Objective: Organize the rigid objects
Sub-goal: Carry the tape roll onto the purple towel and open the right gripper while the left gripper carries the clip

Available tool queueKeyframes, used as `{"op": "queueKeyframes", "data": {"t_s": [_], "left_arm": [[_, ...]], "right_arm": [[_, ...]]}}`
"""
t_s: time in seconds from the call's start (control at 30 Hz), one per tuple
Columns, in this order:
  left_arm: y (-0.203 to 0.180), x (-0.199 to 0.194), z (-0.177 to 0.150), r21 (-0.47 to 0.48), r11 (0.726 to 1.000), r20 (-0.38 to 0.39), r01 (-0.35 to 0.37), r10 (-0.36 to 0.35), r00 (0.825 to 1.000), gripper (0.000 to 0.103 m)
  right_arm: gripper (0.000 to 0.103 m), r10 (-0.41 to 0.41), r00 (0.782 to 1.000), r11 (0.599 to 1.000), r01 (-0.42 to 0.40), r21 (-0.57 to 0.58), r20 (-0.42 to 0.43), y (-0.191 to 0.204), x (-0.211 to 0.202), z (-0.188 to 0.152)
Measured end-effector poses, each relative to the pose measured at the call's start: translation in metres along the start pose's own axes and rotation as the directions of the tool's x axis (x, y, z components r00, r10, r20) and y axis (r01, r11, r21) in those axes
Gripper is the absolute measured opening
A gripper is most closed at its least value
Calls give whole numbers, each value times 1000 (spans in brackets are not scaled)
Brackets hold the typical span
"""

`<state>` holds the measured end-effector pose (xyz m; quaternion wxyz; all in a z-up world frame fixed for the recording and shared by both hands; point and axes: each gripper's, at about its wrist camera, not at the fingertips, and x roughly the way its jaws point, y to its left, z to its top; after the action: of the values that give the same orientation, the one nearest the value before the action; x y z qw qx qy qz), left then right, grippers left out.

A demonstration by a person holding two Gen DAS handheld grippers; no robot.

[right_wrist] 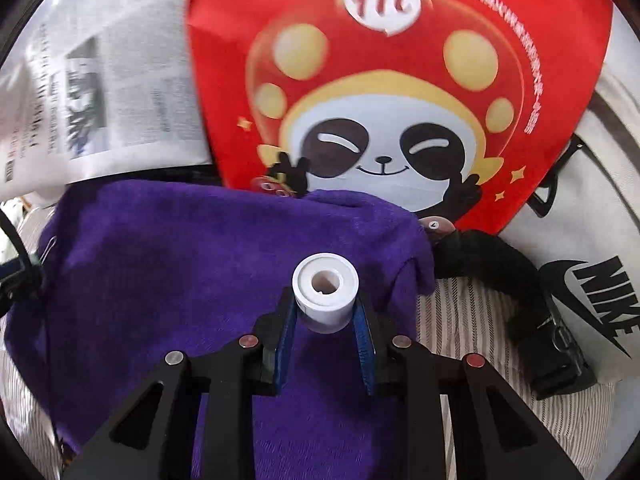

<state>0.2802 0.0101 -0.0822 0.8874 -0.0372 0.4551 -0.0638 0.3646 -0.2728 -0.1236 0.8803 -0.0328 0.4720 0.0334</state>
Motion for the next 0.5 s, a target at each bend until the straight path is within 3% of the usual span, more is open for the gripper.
{"op": "queueKeyframes", "data": {"t_s": [0.2, 0.37, 0.5], "left_arm": [[-2, 8, 3, 14, 1000, -18, 8, -7, 1000, 39], [-7, 16, 8, 23, 999, -33, 23, -22, 999, 39], [-12, 26, 13, 29, 999, -44, 24, -23, 999, 39]], "right_arm": [[29, 34, 996, 999, -33, 12, -84, 0, 16, 5], [29, 40, 995, 999, -40, 10, -92, 0, 17, 6], [41, 48, 995, 999, -47, 11, -92, -3, 18, 6]]}}
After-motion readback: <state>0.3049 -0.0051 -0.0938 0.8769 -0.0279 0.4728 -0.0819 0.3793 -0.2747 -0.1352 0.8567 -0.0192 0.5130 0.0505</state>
